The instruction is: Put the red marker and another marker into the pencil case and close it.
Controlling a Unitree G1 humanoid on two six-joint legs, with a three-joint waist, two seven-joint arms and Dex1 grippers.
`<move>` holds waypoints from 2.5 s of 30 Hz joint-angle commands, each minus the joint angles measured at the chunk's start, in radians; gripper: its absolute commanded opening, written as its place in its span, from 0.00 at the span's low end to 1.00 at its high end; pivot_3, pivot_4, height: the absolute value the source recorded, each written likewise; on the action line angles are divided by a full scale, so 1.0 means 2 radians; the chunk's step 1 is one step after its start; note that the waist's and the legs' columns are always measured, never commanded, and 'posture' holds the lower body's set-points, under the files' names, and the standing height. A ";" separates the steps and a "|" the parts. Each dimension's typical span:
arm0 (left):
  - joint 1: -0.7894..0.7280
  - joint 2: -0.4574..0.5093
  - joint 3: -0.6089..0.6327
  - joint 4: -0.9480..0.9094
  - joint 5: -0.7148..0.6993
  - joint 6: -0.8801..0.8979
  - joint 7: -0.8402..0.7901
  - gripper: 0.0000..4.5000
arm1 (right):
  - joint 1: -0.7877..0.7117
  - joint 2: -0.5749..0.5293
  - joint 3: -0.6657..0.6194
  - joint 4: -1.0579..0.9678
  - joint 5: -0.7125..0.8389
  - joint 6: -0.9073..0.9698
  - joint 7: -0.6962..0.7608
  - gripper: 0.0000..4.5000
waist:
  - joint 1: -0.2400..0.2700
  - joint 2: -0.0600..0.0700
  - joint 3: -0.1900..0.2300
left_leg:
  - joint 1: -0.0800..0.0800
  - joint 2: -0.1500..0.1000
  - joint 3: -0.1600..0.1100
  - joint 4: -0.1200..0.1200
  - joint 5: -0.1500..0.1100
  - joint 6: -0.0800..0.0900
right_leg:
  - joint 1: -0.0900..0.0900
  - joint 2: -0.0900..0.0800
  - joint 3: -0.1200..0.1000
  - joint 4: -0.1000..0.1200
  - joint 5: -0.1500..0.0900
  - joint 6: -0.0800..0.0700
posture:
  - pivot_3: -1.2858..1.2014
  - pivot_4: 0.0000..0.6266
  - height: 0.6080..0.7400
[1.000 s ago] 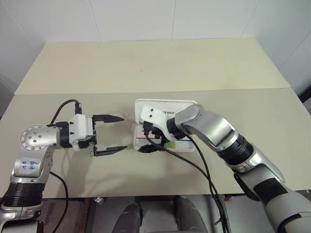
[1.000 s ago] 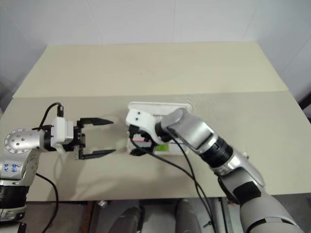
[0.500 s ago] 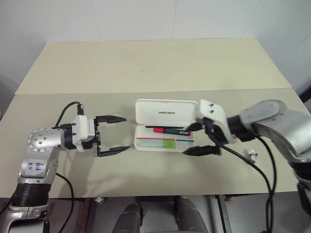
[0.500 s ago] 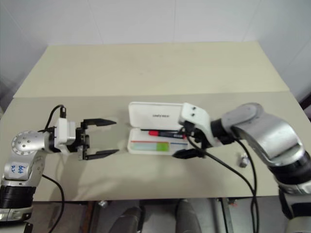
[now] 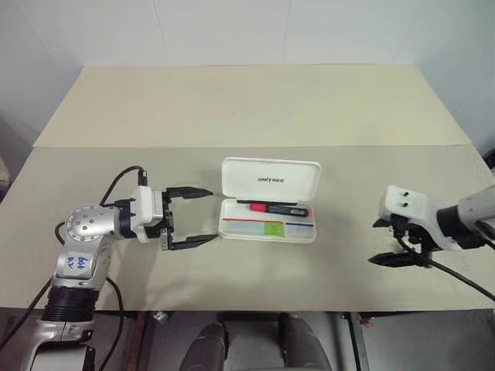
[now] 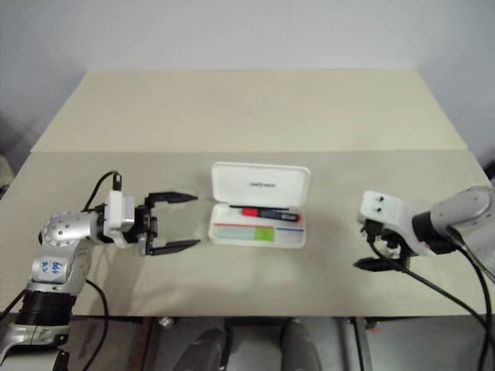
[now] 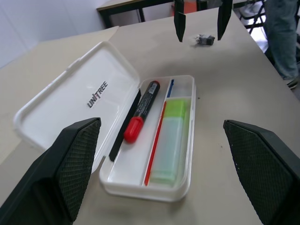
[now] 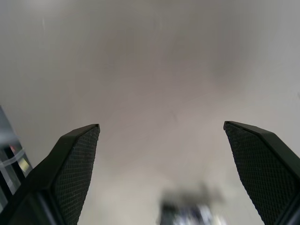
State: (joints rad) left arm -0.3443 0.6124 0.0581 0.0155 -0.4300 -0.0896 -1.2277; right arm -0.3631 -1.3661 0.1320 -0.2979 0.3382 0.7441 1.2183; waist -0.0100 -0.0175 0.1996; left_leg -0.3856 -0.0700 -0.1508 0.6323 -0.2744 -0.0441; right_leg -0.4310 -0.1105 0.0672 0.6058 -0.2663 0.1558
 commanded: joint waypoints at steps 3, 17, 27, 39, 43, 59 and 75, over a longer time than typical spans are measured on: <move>0.009 -0.003 0.003 -0.018 -0.002 -0.007 0.009 1.00 | 0.000 -0.013 -0.010 0.042 -0.031 -0.048 0.029 1.00 | 0.000 0.000 0.000 | 0.000 0.001 0.000 0.000 0.000 0.000 | 0.000 0.000 0.000 0.000 0.000 0.000 | 0.52 0.24 1.00; 0.020 -0.006 0.000 -0.029 -0.001 -0.007 0.025 1.00 | 0.028 -0.033 0.002 0.128 -0.115 -0.216 0.101 1.00 | 0.004 0.000 0.000 | 0.000 0.000 0.000 0.000 0.000 0.000 | 0.001 0.000 0.000 -0.001 0.000 0.000 | 0.52 0.24 1.00; 0.024 -0.002 0.001 -0.044 0.000 0.002 0.037 1.00 | 0.003 0.014 0.016 0.151 -0.136 -0.344 0.142 1.00 | 0.003 0.000 0.000 | 0.000 0.000 0.000 0.001 0.000 0.000 | 0.001 0.000 0.000 0.000 0.000 0.000 | 0.52 0.24 1.00; 0.036 0.004 0.006 -0.064 0.001 0.011 0.053 1.00 | -0.080 0.057 0.075 0.258 -0.230 -0.471 0.161 1.00 | 0.001 0.001 0.000 | 0.001 0.000 0.000 0.001 0.000 0.000 | 0.001 0.000 0.000 0.001 0.001 0.000 | 0.52 0.24 1.00; 0.039 0.006 0.007 -0.069 0.001 0.012 0.059 1.00 | -0.097 0.071 0.078 0.263 -0.222 -0.474 0.180 0.87 | 0.002 0.001 0.000 | 0.001 0.000 0.000 0.001 0.000 0.000 | 0.001 0.000 0.000 0.001 0.001 0.000 | 0.52 0.24 1.00; 0.034 0.012 0.007 -0.064 0.003 0.008 0.063 1.00 | -0.101 0.100 0.041 0.199 -0.166 -0.308 0.132 0.06 | 0.002 0.001 0.000 | 0.001 0.000 0.000 0.002 0.000 0.000 | 0.001 0.000 0.000 0.001 0.001 0.000 | 0.52 0.24 1.00; -0.008 0.007 -0.010 -0.024 0.004 -0.001 0.039 1.00 | -0.028 0.059 -0.044 0.141 -0.115 -0.230 0.124 0.49 | 0.000 0.001 0.000 | 0.001 0.000 0.000 0.002 0.000 0.000 | 0.001 0.001 0.000 0.001 0.001 0.000 | 0.52 0.24 1.00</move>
State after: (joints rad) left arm -0.3462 0.6271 0.0290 -0.0238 -0.4229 -0.0743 -1.1458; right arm -0.4201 -1.2215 0.0874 0.0183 0.0770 0.2764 1.4501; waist -0.0109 -0.0160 0.1999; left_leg -0.3842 -0.0691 -0.1515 0.6362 -0.2741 -0.0446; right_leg -0.4286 -0.1093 0.0671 0.6086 -0.2646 0.1552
